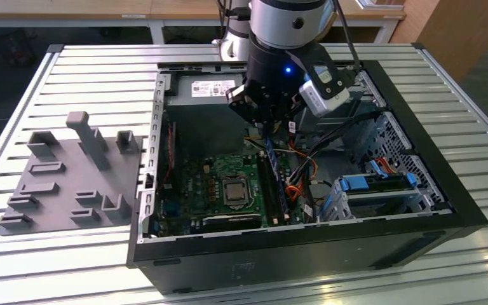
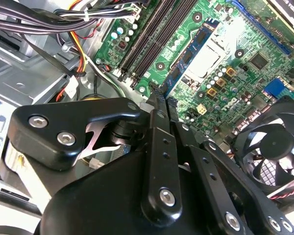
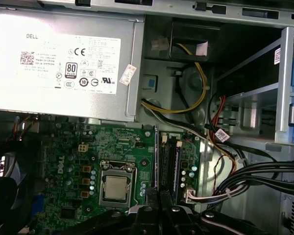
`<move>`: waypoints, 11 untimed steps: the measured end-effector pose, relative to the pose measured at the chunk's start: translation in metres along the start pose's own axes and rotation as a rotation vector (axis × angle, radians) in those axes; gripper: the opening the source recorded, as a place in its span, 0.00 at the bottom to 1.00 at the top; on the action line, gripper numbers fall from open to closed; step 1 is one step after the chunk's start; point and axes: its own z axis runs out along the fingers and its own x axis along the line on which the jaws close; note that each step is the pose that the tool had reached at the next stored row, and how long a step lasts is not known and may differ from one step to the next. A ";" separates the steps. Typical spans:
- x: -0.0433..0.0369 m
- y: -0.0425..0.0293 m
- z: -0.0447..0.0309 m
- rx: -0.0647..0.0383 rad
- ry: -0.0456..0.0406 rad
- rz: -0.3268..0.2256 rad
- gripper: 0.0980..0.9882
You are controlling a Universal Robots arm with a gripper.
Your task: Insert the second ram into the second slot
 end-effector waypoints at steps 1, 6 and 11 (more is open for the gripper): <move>0.0000 0.0000 0.0002 0.000 0.0000 0.000 0.04; 0.0000 -0.0003 0.0016 0.000 -0.0001 0.000 0.04; 0.0001 -0.0010 0.0046 0.000 0.0008 0.000 0.04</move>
